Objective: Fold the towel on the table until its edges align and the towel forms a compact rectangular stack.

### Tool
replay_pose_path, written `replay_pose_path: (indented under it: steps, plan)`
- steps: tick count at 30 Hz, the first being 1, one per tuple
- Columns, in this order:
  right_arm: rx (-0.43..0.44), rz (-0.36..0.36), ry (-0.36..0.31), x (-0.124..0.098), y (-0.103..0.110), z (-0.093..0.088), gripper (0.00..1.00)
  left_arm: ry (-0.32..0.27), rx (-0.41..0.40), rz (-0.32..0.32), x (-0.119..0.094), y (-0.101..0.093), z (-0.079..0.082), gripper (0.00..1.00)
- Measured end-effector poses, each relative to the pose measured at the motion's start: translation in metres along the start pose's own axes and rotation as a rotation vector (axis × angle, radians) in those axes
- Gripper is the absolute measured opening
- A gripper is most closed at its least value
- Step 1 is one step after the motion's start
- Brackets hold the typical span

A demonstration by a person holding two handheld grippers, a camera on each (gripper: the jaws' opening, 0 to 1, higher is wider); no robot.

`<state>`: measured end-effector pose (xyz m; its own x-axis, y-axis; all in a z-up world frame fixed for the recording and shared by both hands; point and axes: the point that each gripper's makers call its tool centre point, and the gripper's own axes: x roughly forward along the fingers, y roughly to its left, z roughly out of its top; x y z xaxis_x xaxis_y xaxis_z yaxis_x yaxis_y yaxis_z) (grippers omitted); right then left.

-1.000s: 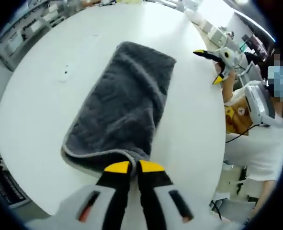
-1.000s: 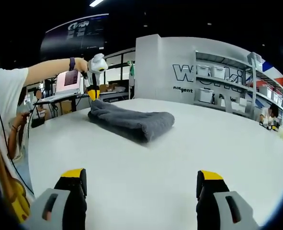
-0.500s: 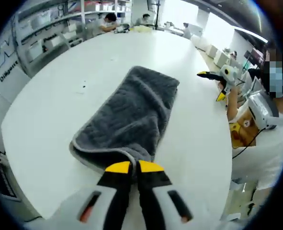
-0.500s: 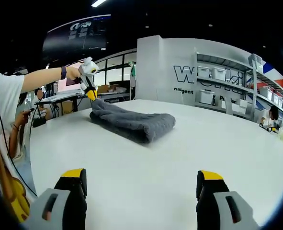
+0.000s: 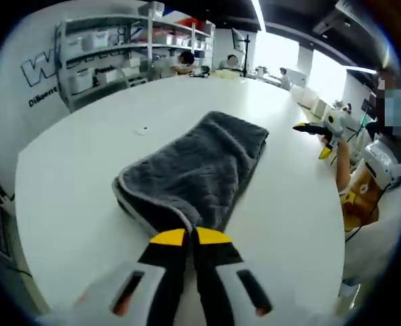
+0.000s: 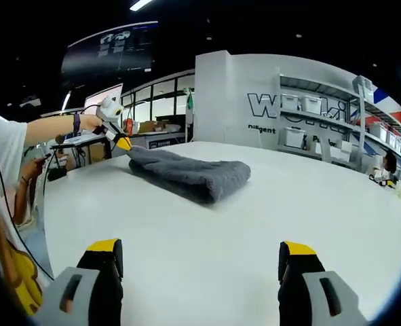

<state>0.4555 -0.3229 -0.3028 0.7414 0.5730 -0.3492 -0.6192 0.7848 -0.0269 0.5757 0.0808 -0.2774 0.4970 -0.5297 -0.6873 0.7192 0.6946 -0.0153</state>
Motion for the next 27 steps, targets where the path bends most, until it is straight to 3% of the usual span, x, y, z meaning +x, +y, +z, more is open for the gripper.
replay_pose_path:
  steps: [14, 22, 27]
  plan:
    - [-0.008, 0.001, 0.008, -0.002, 0.003, -0.002, 0.99, 0.101, 0.030, 0.056, 0.024, -0.006, -0.035, 0.05]
    - [-0.010, 0.005, 0.015, -0.002, 0.003, -0.005, 0.99, 0.148, 0.026, 0.070, 0.035, -0.005, -0.040, 0.04]
    - [-0.012, 0.010, 0.019, 0.000, 0.004, -0.006, 0.99, 0.214, 0.058, 0.078, 0.037, -0.008, -0.041, 0.04]
